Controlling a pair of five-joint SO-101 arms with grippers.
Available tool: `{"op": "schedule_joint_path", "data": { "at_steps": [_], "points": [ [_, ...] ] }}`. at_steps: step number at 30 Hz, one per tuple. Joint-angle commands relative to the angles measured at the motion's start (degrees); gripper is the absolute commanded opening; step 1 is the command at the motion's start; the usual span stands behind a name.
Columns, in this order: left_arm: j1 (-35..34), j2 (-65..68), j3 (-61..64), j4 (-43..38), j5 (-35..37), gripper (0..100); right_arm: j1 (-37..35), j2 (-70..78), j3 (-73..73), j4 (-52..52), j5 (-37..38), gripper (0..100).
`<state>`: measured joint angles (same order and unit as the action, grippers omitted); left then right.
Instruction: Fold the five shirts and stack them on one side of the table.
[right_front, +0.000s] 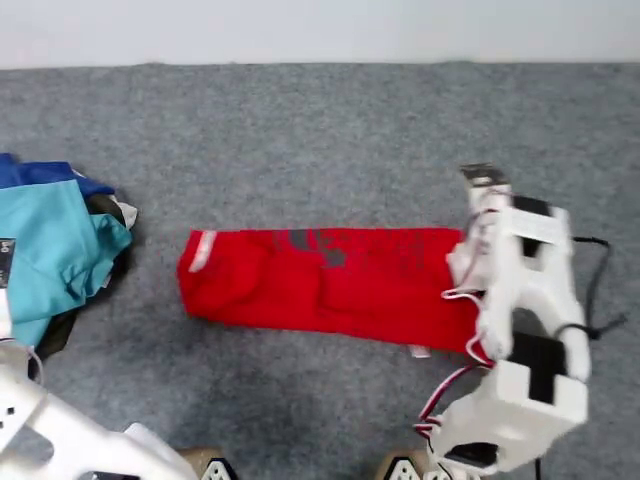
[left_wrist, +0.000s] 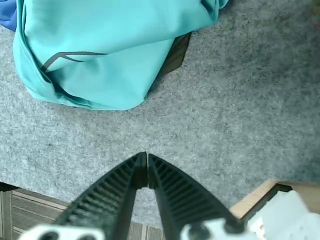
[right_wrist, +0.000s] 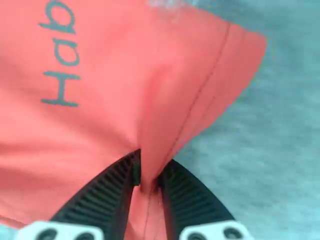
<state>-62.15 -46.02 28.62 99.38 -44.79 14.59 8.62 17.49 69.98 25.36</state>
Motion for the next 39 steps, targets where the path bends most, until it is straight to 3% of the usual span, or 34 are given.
{"op": "schedule_joint_path", "data": {
  "at_steps": [1,7,12,18,25,31,39],
  "points": [
    [0.1,-1.0,-0.7,1.0,-0.2,2,8.8,-3.5,-6.2,0.6,9.4,0.9],
    [0.3,-1.0,-0.7,1.0,-0.2,2,15.8,-0.9,-16.7,4.9,18.9,0.9],
    [0.3,-1.0,-0.7,1.0,-0.2,2,11.6,-2.0,-24.5,19.0,20.5,0.9],
    [0.3,-1.0,-0.7,1.0,-0.2,2,-2.4,-8.7,-26.5,31.8,17.3,0.9],
    [0.5,-1.0,-0.4,0.6,-0.1,2,-23.4,-14.0,-26.5,32.2,5.5,0.9],
    [0.5,-1.0,-0.4,0.6,-0.1,2,-39.0,-8.0,-26.5,23.7,-3.3,0.9],
    [0.5,-1.0,-0.7,0.8,0.0,2,-47.3,4.6,-26.8,10.9,-8.0,0.9]
  ]
}}
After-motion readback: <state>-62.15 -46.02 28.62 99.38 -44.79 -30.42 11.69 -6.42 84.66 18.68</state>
